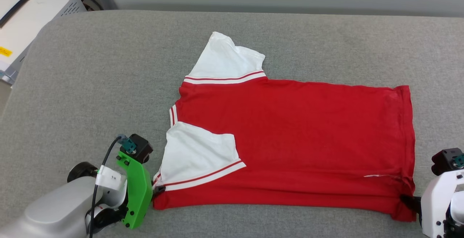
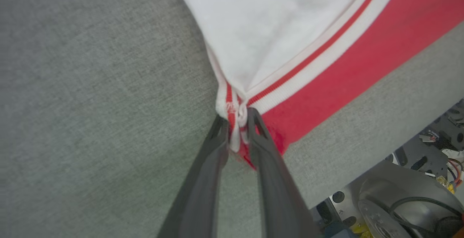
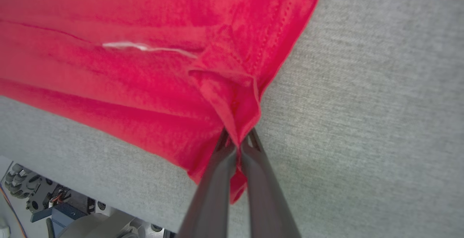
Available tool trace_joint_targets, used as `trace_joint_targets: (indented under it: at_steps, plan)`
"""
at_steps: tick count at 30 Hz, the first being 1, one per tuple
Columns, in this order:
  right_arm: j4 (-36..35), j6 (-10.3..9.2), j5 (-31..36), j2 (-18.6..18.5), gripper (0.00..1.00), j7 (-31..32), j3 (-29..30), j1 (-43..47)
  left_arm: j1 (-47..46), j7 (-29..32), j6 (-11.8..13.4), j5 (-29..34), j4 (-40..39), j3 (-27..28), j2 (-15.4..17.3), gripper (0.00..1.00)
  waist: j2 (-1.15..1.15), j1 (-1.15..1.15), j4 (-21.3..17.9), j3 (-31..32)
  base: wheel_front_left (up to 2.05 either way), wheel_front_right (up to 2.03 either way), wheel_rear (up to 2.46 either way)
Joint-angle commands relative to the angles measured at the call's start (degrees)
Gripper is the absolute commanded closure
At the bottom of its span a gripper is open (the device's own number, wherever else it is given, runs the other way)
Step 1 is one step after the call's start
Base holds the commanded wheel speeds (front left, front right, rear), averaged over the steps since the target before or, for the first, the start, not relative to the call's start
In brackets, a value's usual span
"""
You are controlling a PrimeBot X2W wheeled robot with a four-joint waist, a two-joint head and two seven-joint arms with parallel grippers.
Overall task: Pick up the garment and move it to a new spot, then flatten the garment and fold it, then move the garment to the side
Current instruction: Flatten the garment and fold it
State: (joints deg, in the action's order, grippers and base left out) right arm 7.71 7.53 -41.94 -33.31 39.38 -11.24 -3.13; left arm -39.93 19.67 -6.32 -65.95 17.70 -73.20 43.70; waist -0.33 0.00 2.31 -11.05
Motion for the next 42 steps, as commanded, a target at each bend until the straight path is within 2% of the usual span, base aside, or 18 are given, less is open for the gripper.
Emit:
trace_joint_targets:
  at_steps: [1,2,9,12,19,26,33,42]
  plan:
    - [0.6,-0.04,0.9,0.5,0.24,-0.9,-0.5,-0.5,1.2,-0.5,0.1,0.6,0.6,0.0,-0.1,0.00,0.33,0.00,0.1,1.2,0.00,0.00,0.00]
    - [0.3,-0.04,1.1,0.4,0.00,-1.6,-0.5,-0.5,1.0,-0.8,0.1,1.0,0.6,0.0,0.1,0.00,0.33,0.00,0.1,1.6,0.00,0.00,0.00]
    - [-4.8,-0.04,4.5,-0.1,0.00,-11.7,1.7,-0.6,-1.9,-3.6,1.1,2.7,-1.6,2.4,3.1,0.00,0.33,0.00,-0.5,4.5,0.00,0.00,0.00]
    - [-6.8,-0.04,6.7,1.3,0.00,-17.5,4.0,-1.0,-4.1,-5.1,1.3,3.3,-3.2,4.1,3.9,0.00,0.33,0.00,-0.7,4.7,0.00,0.00,0.00]
    - [-9.7,-0.04,16.2,9.5,0.00,-32.4,12.8,-1.6,-11.2,-9.9,3.8,6.6,-3.4,8.5,2.7,0.00,0.33,0.00,-2.0,2.9,0.00,0.00,0.00]
    - [-13.5,-0.04,23.8,17.0,0.00,-39.3,15.4,-2.4,-20.1,-12.1,4.0,7.7,0.9,12.8,-0.3,0.00,0.33,0.00,-5.0,-3.0,0.00,0.00,0.00]
    - [-17.4,-0.04,26.9,20.1,0.00,-41.0,14.2,-4.9,-31.5,-5.8,1.2,7.3,7.1,14.0,-3.5,0.00,0.33,0.00,-8.6,-11.5,0.00,0.00,0.00]
    - [-20.6,-0.04,29.2,21.9,0.00,-42.5,12.4,-8.6,-44.5,13.4,-0.8,2.2,15.8,12.1,-7.5,0.00,0.33,0.00,-12.1,-20.7,0.00,0.00,0.00]
